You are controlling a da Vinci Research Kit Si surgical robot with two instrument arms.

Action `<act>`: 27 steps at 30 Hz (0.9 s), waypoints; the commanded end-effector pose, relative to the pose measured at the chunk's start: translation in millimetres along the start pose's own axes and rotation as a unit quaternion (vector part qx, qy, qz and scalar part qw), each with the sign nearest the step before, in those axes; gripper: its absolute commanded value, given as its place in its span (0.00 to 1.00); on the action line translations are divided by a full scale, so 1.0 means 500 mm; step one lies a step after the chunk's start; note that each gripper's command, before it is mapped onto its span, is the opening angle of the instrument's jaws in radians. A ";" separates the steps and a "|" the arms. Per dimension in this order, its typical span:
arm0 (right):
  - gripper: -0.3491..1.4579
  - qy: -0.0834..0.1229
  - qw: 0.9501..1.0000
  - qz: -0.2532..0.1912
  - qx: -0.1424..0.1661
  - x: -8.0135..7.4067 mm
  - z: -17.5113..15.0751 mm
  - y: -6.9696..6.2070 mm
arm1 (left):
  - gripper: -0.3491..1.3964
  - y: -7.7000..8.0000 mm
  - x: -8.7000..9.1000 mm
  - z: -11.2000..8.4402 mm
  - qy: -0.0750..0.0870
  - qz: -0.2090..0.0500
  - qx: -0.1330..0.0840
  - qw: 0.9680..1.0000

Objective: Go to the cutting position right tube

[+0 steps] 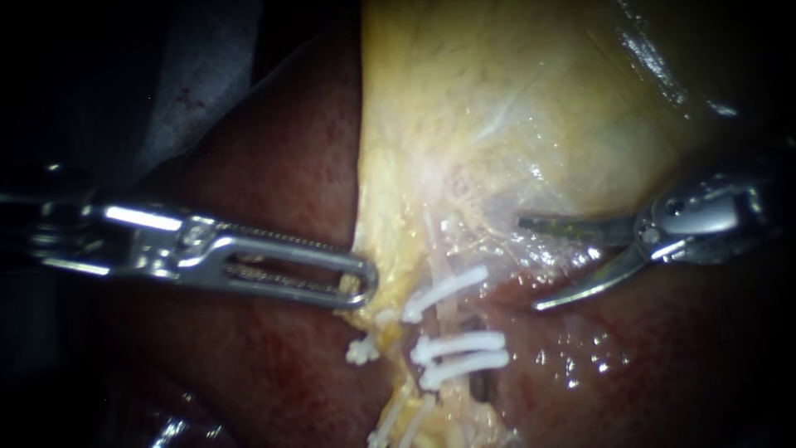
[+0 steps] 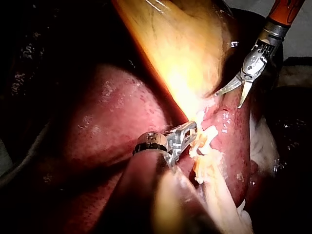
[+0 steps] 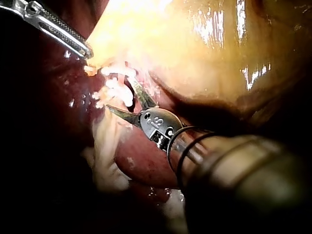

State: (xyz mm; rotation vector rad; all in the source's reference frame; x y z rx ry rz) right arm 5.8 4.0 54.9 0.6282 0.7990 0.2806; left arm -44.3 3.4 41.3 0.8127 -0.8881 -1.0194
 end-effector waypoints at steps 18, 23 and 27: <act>0.72 -0.046 0.996 0.060 0.042 -0.0009 0.0110 -0.0016 | 0.00 -0.0029 -0.0007 -0.0039 -0.002 -0.004 -0.002 1.000; 0.66 -0.050 0.996 0.063 0.047 -0.0012 0.0128 -0.0013 | 0.00 -0.0035 -0.0008 -0.0045 -0.003 -0.005 -0.001 1.000; 0.59 -0.051 0.995 0.060 0.053 -0.0016 0.0140 -0.0011 | 0.00 -0.0039 -0.0007 -0.0046 -0.003 -0.005 -0.001 1.000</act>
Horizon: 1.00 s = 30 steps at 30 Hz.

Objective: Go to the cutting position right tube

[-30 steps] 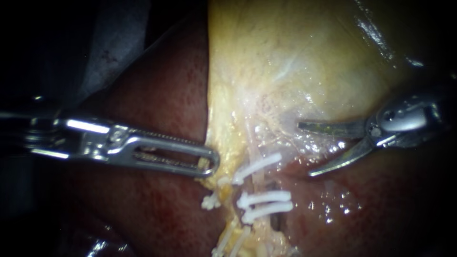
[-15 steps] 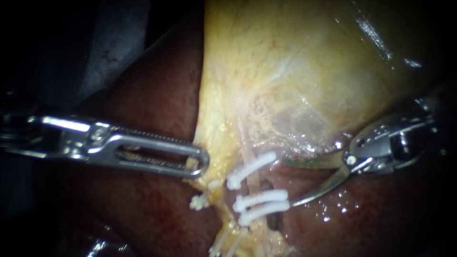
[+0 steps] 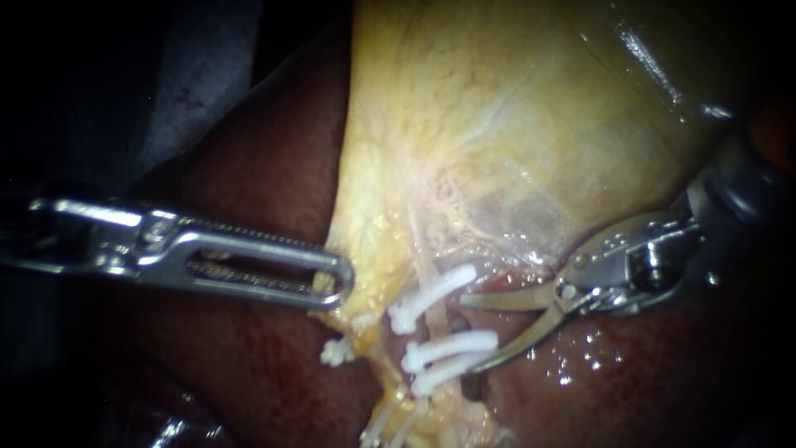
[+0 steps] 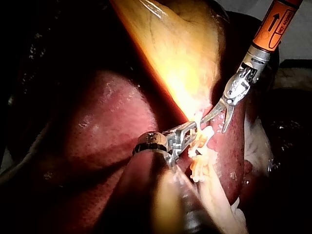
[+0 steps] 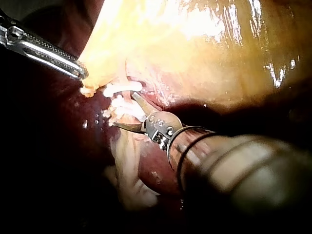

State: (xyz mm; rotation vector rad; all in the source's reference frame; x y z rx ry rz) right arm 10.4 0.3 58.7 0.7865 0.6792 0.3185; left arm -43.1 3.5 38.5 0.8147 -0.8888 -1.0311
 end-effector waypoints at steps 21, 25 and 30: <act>0.43 -0.004 1.000 -0.002 0.012 0.0018 0.0051 0.0026 | 0.00 -0.0009 0.0001 -0.0003 0.000 -0.001 0.000 1.000; 0.43 -0.004 1.000 -0.001 0.012 0.0018 0.0051 0.0029 | 0.00 -0.0009 0.0001 -0.0003 0.000 -0.001 0.000 1.000; 0.43 0.003 1.000 -0.001 0.010 0.0025 0.0057 0.0033 | 0.00 -0.0009 0.0001 -0.0003 0.000 -0.001 0.000 1.000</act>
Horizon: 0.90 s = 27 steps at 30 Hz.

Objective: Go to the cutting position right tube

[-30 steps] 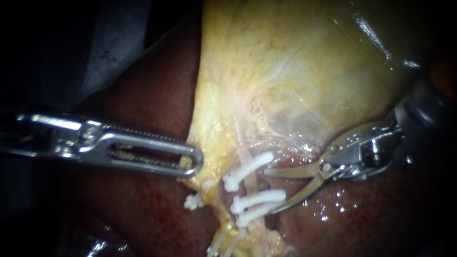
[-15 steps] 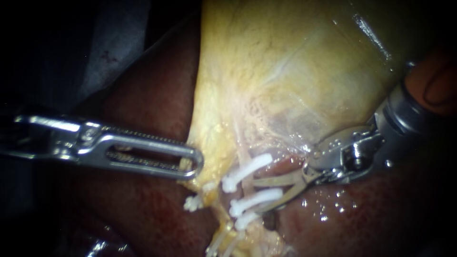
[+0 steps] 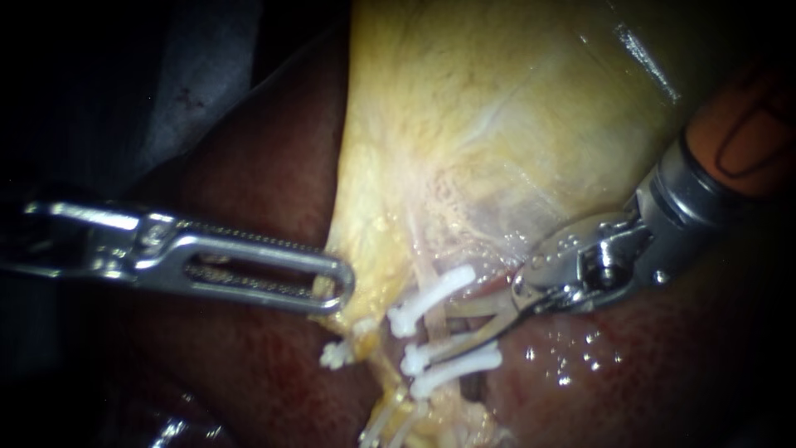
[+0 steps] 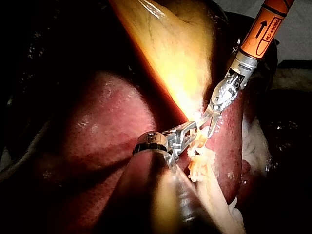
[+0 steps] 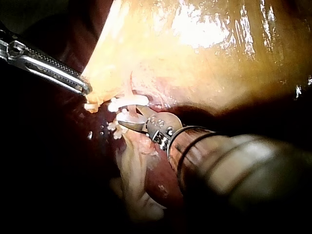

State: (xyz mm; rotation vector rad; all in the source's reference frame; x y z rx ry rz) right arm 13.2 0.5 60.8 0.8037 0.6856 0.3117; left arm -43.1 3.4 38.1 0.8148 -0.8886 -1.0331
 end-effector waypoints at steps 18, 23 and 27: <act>0.34 0.009 1.000 0.004 -0.001 0.0012 0.0027 0.0007 | 0.00 0.0000 0.0000 0.0001 0.000 0.000 0.000 1.000; 0.30 0.009 1.000 0.006 -0.001 0.0013 0.0031 0.0007 | 0.00 0.0000 0.0000 0.0001 0.000 0.000 0.000 1.000; 0.29 0.009 1.000 0.006 -0.001 0.0013 0.0033 0.0007 | 0.00 0.0000 0.0000 0.0001 0.000 0.000 0.000 1.000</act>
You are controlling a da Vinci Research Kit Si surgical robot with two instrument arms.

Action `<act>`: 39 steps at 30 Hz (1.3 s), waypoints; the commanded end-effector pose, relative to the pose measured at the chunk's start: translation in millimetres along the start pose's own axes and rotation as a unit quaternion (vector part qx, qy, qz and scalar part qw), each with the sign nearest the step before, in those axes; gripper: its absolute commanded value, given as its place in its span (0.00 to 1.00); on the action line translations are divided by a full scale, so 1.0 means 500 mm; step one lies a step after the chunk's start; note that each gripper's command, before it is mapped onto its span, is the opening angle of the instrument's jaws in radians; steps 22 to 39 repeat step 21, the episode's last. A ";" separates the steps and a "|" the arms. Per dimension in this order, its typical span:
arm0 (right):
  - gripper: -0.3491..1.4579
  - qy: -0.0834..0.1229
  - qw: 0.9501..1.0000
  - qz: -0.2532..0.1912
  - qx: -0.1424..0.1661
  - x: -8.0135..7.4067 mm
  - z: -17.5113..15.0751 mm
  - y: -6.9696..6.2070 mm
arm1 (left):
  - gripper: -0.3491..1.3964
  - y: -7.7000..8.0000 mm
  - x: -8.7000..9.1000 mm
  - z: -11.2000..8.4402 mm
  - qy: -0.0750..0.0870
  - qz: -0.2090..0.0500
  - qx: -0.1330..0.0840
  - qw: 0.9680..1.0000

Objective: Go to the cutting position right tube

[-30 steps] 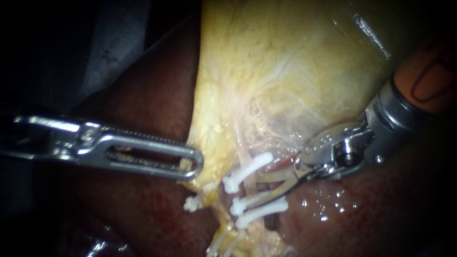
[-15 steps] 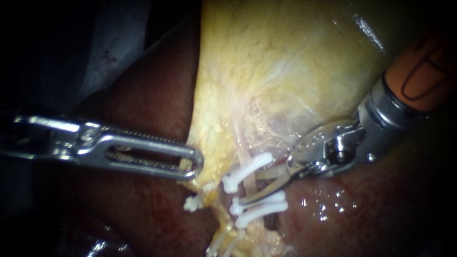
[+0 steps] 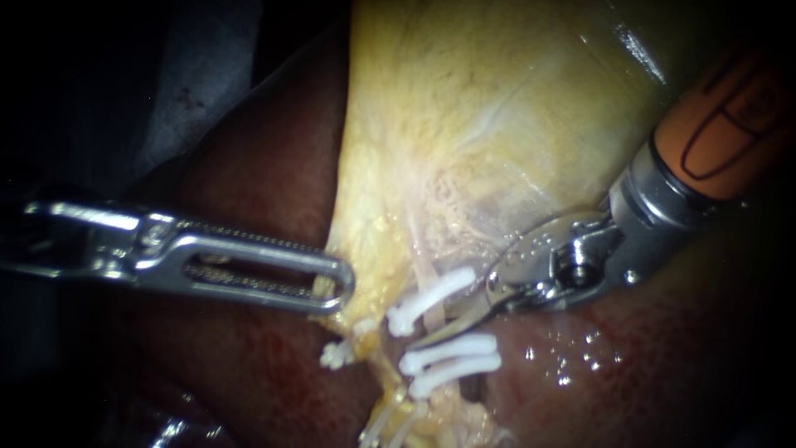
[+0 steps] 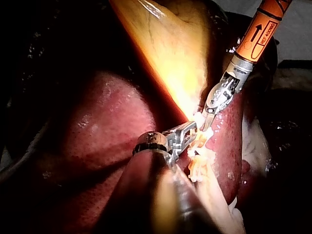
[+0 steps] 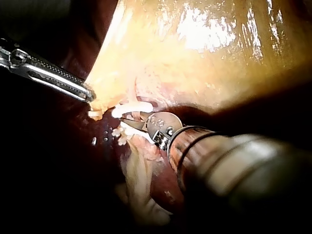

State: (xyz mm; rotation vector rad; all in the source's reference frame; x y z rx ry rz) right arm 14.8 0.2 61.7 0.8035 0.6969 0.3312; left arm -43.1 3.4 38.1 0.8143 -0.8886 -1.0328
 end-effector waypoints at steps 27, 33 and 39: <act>0.27 -0.001 1.000 -0.003 0.002 -0.0004 0.0001 0.0001 | 0.00 0.0001 0.0000 0.0002 0.000 0.000 0.000 1.000; 0.27 -0.001 1.000 -0.003 0.002 -0.0004 0.0001 0.0001 | 0.00 0.0001 0.0000 0.0002 0.000 0.000 0.000 1.000; 0.27 -0.001 1.000 -0.003 0.002 -0.0004 0.0001 0.0001 | 0.00 0.0001 0.0000 0.0002 0.000 0.000 0.000 1.000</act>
